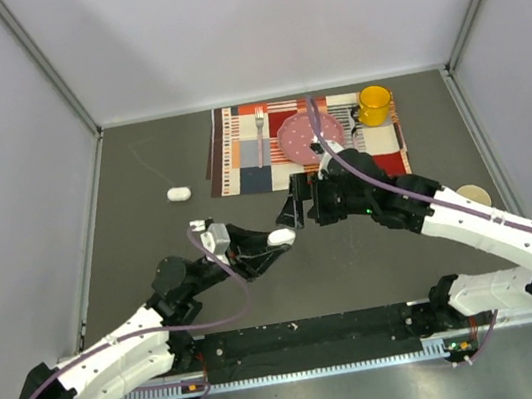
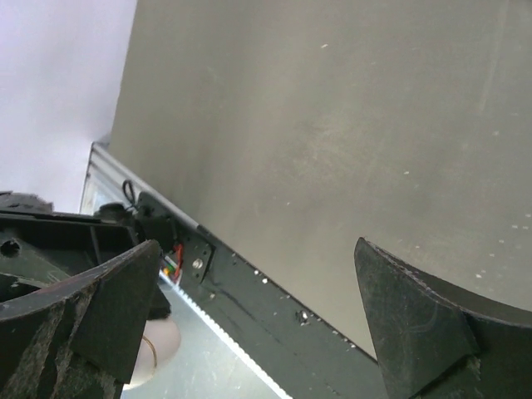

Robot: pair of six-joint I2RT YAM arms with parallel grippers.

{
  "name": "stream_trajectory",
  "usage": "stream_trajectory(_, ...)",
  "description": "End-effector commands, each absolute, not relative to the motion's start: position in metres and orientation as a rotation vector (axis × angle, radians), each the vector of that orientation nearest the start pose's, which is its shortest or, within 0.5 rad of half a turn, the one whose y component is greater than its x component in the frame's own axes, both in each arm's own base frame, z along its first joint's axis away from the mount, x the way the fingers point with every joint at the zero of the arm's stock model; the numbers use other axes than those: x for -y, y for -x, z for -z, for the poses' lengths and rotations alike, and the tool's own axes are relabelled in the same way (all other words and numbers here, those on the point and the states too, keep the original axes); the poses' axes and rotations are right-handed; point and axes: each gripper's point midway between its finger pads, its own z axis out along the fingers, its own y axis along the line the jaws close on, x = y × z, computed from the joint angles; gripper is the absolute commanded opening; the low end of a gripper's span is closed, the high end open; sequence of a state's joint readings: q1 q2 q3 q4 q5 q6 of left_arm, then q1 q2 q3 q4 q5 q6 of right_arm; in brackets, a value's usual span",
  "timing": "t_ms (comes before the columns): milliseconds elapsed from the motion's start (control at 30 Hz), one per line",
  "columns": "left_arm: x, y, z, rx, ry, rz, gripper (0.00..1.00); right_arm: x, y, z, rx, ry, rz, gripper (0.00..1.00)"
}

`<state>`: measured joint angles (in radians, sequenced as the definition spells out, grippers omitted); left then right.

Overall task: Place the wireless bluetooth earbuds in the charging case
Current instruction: Place the charging case with the earbuds at the center of the board.

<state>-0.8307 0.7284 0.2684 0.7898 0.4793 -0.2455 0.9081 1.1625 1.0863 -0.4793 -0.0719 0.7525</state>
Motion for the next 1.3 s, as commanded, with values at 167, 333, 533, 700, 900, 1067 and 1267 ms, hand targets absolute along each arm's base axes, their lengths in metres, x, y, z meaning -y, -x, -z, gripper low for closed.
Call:
stream_trajectory(167,0.277,-0.174,-0.264,-1.51,-0.43,1.255,0.0,-0.225,-0.216,-0.236,-2.196,-0.232,-0.654,0.99)
stream_trajectory(333,0.294,-0.185,-0.225,-1.751,-0.3,1.378,0.0,-0.205,-0.215,-0.234,-2.159,-0.341,-0.644,0.99)
stream_trajectory(533,0.313,-0.206,-0.21,-1.802,-0.12,1.493,0.0,-0.192,-0.21,-0.232,-2.148,-0.364,-0.634,0.99)
stream_trajectory(700,0.329,-0.232,-0.19,-1.862,0.046,1.576,0.0,-0.188,-0.206,-0.231,-2.149,-0.36,-0.642,0.99)
stream_trajectory(900,0.353,-0.256,-0.178,-1.876,0.13,1.707,0.0,-0.18,-0.199,-0.233,-2.134,-0.373,-0.667,0.99)
stream_trajectory(1067,0.358,-0.279,-0.157,-1.928,0.266,1.653,0.0,-0.172,-0.194,-0.234,-2.115,-0.389,-0.678,0.99)
stream_trajectory(1267,0.348,-0.296,-0.123,-2.028,0.419,1.526,0.0,-0.163,-0.192,-0.236,-2.096,-0.403,-0.674,0.99)
